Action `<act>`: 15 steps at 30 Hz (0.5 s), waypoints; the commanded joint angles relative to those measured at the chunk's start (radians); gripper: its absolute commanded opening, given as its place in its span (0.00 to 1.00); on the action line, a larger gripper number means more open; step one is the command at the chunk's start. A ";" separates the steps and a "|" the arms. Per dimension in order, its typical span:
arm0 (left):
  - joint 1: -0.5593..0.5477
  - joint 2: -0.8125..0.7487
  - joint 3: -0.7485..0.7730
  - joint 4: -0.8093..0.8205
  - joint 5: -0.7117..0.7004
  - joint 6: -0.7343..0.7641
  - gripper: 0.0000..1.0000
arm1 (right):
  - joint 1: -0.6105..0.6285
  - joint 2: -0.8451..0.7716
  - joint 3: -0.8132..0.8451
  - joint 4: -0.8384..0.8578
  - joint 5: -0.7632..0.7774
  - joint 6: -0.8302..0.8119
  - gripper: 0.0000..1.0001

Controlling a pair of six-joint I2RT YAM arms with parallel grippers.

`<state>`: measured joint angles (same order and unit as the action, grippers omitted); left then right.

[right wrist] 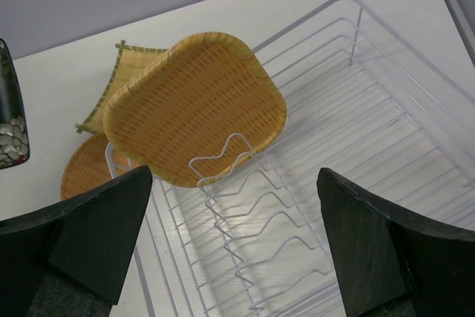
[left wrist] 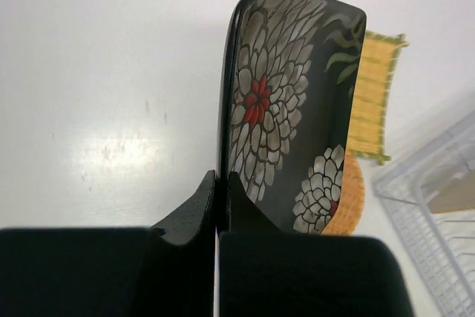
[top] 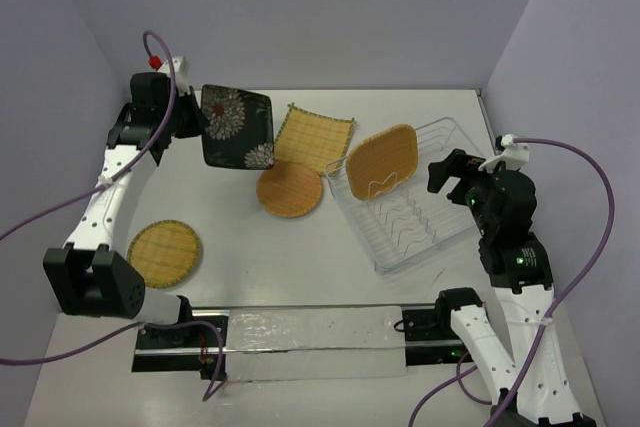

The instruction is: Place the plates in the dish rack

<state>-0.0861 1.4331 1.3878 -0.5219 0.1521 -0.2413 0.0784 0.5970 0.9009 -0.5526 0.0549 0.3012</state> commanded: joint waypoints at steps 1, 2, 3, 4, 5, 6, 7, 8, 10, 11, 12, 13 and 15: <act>-0.165 -0.138 0.192 0.055 -0.140 0.024 0.00 | -0.002 -0.009 -0.004 0.036 0.016 0.016 1.00; -0.206 -0.142 0.206 0.046 -0.159 0.034 0.00 | -0.003 -0.009 -0.003 0.036 0.024 0.020 1.00; -0.245 -0.144 0.218 0.040 -0.196 0.044 0.00 | -0.003 -0.009 -0.002 0.036 0.032 0.023 1.00; -0.294 -0.142 0.238 0.026 -0.213 0.051 0.00 | -0.004 -0.009 0.000 0.036 0.035 0.026 1.00; -0.342 -0.141 0.253 0.016 -0.228 0.059 0.00 | -0.004 -0.010 0.001 0.036 0.034 0.027 1.00; -0.388 -0.139 0.260 0.012 -0.243 0.068 0.00 | -0.004 -0.011 0.000 0.036 0.027 0.028 1.00; -0.436 -0.137 0.269 0.008 -0.261 0.077 0.00 | -0.003 -0.014 -0.001 0.036 0.022 0.030 1.00; -0.486 -0.131 0.283 0.005 -0.288 0.087 0.00 | -0.004 -0.021 -0.004 0.036 0.022 0.033 1.00; -0.589 -0.115 0.317 -0.005 -0.352 0.105 0.00 | -0.005 -0.035 -0.010 0.036 0.031 0.045 1.00; -0.646 -0.101 0.343 -0.013 -0.402 0.110 0.00 | -0.005 -0.044 -0.015 0.036 0.051 0.057 1.00; -0.702 -0.084 0.371 -0.028 -0.448 0.119 0.00 | -0.005 -0.050 -0.021 0.035 0.078 0.064 1.00; -0.745 -0.064 0.403 -0.044 -0.501 0.131 0.00 | -0.005 -0.056 -0.028 0.035 0.109 0.073 1.00; -0.835 -0.038 0.443 -0.057 -0.563 0.150 0.00 | -0.003 -0.061 -0.035 0.036 0.145 0.083 1.00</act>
<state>-0.7728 1.3769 1.6814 -0.6684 -0.2327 -0.1234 0.0784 0.5570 0.8784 -0.5466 0.1054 0.3492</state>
